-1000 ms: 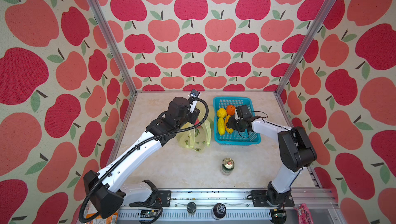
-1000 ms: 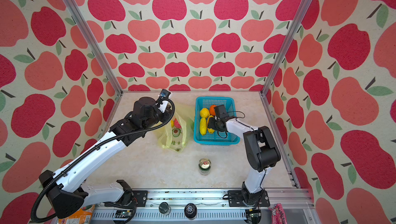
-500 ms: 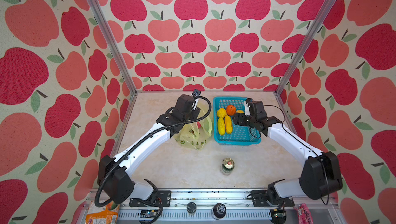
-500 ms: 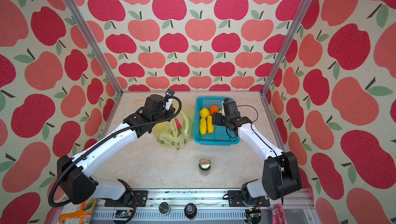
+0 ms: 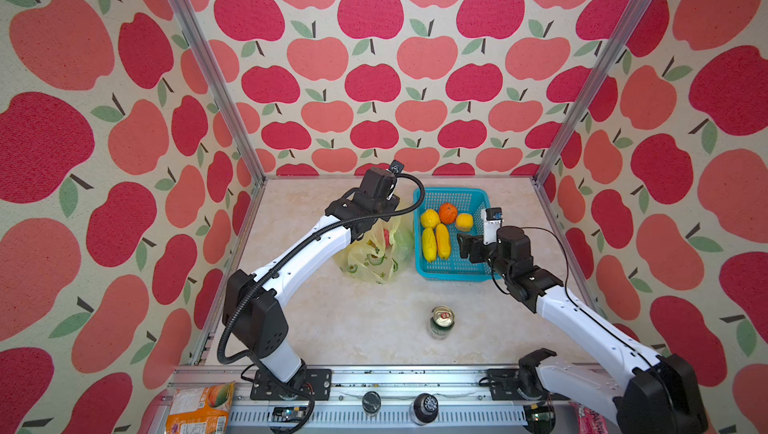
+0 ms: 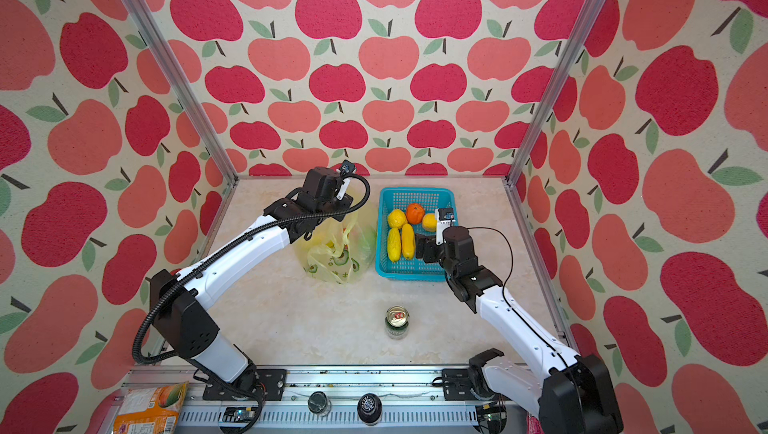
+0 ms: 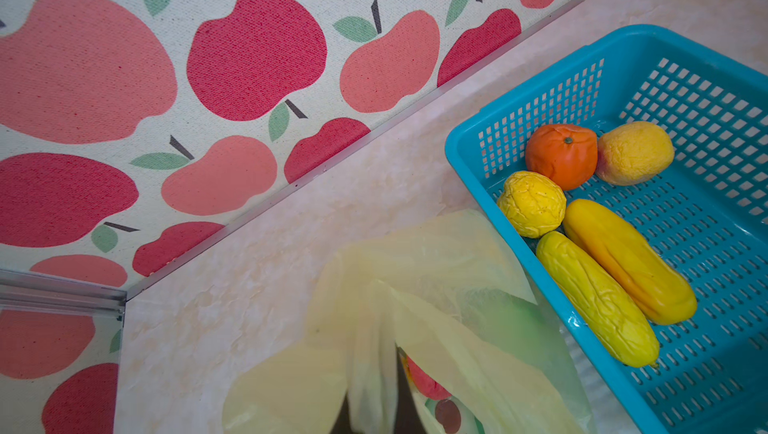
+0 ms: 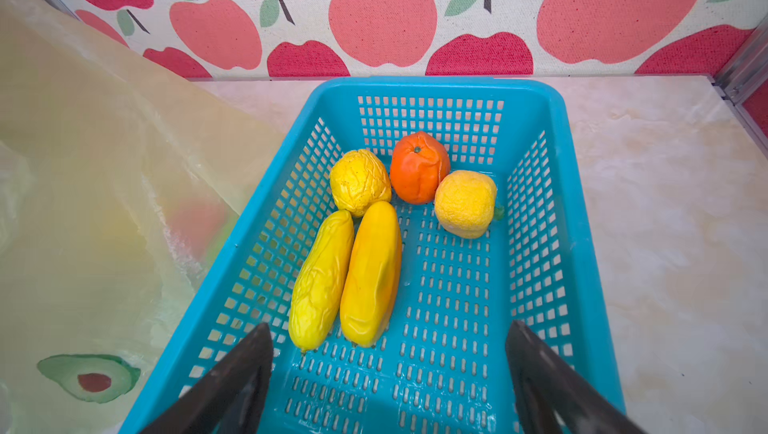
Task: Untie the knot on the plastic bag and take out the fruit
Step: 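Move the right gripper back over the bag held by the left gripper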
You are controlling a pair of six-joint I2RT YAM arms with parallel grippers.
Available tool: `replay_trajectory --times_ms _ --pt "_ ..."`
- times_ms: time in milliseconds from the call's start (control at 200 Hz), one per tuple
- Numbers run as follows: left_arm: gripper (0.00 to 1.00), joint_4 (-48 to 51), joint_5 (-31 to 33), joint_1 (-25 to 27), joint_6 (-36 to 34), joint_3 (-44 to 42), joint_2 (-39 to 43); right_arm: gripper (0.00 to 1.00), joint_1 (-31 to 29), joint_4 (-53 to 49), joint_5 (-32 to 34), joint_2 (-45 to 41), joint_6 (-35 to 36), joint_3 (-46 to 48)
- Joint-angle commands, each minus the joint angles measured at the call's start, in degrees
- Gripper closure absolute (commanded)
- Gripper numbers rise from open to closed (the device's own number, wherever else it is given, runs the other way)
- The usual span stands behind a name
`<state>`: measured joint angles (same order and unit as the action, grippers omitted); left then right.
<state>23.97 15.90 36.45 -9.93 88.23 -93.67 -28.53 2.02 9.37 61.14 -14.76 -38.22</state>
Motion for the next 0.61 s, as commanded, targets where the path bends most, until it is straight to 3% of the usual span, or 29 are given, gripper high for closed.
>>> replay_trajectory --times_ms 0,90,210,315,415,490,600 --pt "1.0 1.9 -0.7 -0.5 2.0 -1.5 2.1 0.13 -3.6 -4.4 -0.3 0.2 0.9 -5.9" --pt "1.0 -1.4 1.9 0.3 2.5 -7.0 4.3 0.15 -9.8 -8.9 -0.2 0.4 0.9 -9.9" --pt "1.0 -1.2 -3.2 -0.9 3.8 -7.2 3.1 0.22 -22.5 -6.1 2.4 2.9 6.1 -12.7" --pt "1.0 -2.1 -3.7 -1.1 4.7 -7.9 2.1 0.28 -31.9 -6.0 6.8 4.8 10.1 -15.6" --pt "1.0 -2.5 -4.1 -0.4 5.2 -8.2 2.6 0.32 -35.6 -4.7 8.3 5.2 7.2 -16.7" --pt "1.0 -2.5 -4.4 0.2 5.2 -8.6 3.9 0.42 -36.8 -4.7 7.0 6.0 2.3 -17.2" --pt "1.0 -2.1 -3.5 0.1 6.1 -9.1 5.3 0.47 -40.0 6.3 8.4 5.9 3.3 -10.5"
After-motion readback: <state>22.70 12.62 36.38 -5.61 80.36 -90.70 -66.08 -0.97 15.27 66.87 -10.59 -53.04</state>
